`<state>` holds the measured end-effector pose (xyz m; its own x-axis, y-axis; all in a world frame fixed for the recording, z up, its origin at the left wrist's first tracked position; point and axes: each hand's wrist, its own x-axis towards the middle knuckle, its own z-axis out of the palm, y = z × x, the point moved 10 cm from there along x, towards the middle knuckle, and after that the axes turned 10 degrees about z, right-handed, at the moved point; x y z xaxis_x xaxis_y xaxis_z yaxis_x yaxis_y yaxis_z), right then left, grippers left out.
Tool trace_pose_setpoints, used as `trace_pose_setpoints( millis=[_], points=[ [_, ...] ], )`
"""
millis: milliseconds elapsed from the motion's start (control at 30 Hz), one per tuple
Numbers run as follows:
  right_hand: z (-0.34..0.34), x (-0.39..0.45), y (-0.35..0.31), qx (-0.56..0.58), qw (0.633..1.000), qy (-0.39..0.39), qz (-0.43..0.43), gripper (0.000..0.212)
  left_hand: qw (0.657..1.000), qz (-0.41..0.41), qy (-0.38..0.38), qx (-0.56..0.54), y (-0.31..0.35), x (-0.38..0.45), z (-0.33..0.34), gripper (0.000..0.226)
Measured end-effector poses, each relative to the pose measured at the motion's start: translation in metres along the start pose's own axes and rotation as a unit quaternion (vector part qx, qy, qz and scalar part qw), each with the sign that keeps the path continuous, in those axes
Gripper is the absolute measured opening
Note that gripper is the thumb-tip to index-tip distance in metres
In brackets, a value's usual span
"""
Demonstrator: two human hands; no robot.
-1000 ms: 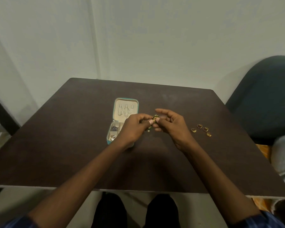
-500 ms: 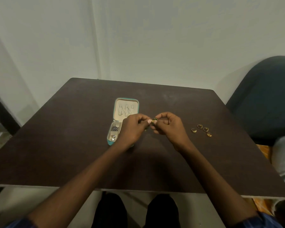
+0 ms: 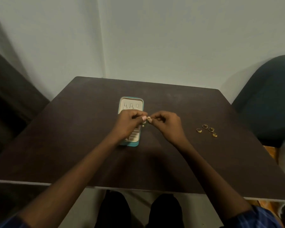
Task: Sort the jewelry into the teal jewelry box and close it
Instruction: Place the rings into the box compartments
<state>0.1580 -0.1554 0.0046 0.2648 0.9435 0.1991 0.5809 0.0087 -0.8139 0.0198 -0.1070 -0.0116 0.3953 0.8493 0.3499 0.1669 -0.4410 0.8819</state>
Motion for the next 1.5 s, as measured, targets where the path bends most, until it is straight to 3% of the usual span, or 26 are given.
trace_pose_setpoints(
  millis=[167,333,533,600,833,1000,1333,1500],
  points=[
    [0.023,0.007,0.009,0.111,0.99,-0.042,0.08,0.006,0.998,-0.03,0.05,-0.018,-0.007,0.009,-0.036,0.019],
    [0.04,0.011,0.007,0.142,0.985,-0.045,0.092,0.011,0.996,-0.079,0.026,0.036,-0.037,0.013,-0.042,0.001],
    [0.052,0.014,0.016,0.16,0.979,-0.054,0.115,0.01,0.981,-0.1,-0.02,0.164,-0.063,0.009,-0.035,0.002],
    [0.056,0.014,0.017,0.164,0.977,-0.061,0.121,0.02,0.979,-0.096,-0.027,0.176,-0.066,0.009,-0.033,0.005],
    [0.072,0.02,0.018,0.117,0.981,-0.084,0.129,0.011,0.968,-0.061,-0.036,0.239,-0.064,0.011,-0.032,0.008],
    [0.085,0.023,0.019,0.103,0.981,-0.099,0.129,0.016,0.96,-0.02,-0.032,0.278,-0.06,0.012,-0.029,0.011],
    [0.089,0.029,0.014,0.036,0.989,-0.094,0.11,0.012,0.962,-0.042,0.003,0.268,-0.07,0.009,-0.038,0.009],
    [0.095,0.031,0.01,-0.011,0.989,-0.103,0.102,0.007,0.965,-0.052,-0.029,0.256,-0.075,0.011,-0.039,0.018]
  ],
)
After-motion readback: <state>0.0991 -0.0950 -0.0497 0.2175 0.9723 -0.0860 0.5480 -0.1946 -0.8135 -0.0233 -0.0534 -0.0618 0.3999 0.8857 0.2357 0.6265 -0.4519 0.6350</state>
